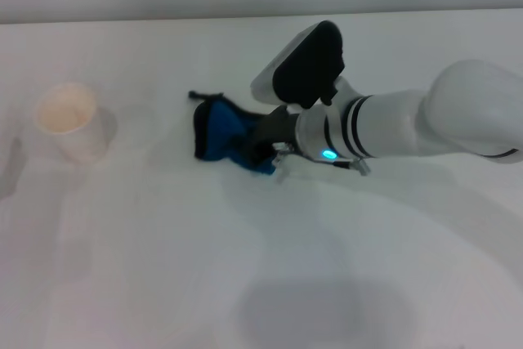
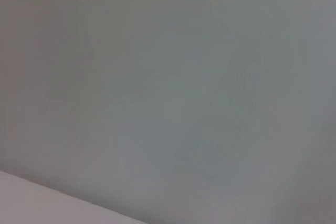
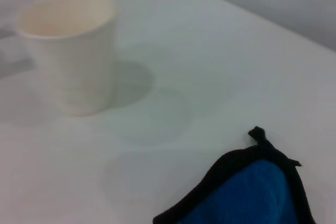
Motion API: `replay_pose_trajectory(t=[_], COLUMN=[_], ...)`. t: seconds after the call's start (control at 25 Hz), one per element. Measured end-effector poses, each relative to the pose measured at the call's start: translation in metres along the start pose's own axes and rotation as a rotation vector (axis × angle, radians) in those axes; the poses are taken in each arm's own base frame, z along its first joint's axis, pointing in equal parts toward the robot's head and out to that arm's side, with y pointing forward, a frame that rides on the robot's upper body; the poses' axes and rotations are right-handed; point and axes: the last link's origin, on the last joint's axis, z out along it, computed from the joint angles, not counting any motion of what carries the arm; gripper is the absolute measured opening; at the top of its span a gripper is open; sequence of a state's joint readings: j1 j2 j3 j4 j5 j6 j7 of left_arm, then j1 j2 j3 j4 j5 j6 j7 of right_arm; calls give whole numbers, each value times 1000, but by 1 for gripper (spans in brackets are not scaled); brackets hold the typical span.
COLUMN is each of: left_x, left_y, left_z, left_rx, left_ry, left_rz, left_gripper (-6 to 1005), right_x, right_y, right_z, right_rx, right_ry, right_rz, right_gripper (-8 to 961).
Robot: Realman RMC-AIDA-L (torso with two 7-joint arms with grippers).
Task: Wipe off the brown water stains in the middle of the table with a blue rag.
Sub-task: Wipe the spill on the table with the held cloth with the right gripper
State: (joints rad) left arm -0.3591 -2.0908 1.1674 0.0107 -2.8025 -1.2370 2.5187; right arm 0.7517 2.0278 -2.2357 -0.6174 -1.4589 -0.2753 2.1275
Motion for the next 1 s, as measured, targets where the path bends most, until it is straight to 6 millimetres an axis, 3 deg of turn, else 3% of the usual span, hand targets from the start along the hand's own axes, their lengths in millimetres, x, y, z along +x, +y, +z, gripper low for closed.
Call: replay_pose_trajectory(t=[0.64,1.0], left_x=[2,4], left_y=[0,1], left_z=[3,4], left_rx=[-5,-11], left_ry=[5,14], left_rz=[-5,-4], left_gripper=[893,894], right_x=[11,26], right_y=[-63,-72], right_z=[-15,-34], right_rx=[179,84], right_ry=[-25,-22], right_rz=[192,226], right_gripper=[86,87])
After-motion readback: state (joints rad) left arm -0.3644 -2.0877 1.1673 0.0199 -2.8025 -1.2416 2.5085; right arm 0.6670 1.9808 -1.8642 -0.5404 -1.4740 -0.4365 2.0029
